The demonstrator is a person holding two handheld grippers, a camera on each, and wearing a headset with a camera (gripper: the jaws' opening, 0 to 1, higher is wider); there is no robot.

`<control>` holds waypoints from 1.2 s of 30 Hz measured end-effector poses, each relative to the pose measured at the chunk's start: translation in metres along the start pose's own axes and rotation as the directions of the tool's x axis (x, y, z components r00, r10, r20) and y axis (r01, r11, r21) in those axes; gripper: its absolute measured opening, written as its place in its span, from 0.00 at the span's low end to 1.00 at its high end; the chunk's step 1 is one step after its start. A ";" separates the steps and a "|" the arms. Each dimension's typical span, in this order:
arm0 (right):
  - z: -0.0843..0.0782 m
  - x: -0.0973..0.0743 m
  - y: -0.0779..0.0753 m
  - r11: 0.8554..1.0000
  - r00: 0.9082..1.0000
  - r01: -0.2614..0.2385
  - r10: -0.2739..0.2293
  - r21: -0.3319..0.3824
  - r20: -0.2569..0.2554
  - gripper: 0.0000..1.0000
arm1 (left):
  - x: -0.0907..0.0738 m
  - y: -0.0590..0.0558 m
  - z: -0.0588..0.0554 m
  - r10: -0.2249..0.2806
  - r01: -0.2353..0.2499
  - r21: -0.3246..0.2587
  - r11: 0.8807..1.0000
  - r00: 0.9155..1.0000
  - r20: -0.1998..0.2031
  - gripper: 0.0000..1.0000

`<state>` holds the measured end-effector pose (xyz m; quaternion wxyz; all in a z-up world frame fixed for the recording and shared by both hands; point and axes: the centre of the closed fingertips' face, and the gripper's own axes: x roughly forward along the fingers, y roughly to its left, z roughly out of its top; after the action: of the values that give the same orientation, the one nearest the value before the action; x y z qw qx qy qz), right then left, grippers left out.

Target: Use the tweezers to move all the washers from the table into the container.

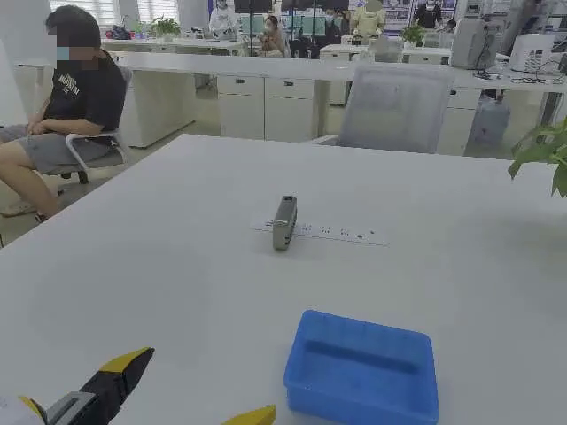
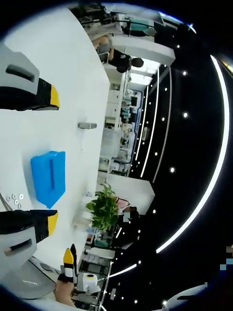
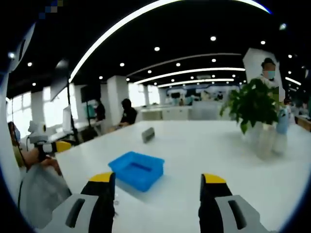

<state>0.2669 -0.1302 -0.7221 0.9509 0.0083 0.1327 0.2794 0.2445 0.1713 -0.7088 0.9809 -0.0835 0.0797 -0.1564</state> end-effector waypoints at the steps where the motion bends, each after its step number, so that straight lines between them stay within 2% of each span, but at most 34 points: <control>1: 0.000 0.000 -0.001 1.000 1.000 0.001 -0.001 0.000 0.001 0.68 | 0.000 0.000 0.000 0.000 0.000 0.001 1.000 1.000 0.001 0.83; 36: -0.003 -0.001 -0.005 1.000 1.000 0.008 -0.008 -0.006 -0.008 0.66 | 0.000 -0.001 -0.003 -0.005 0.005 0.002 1.000 1.000 -0.019 0.80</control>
<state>0.2683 -0.1354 -0.7247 0.9516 0.0038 0.1359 0.2758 0.2438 0.1696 -0.7115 0.9798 -0.0815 0.0885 -0.1599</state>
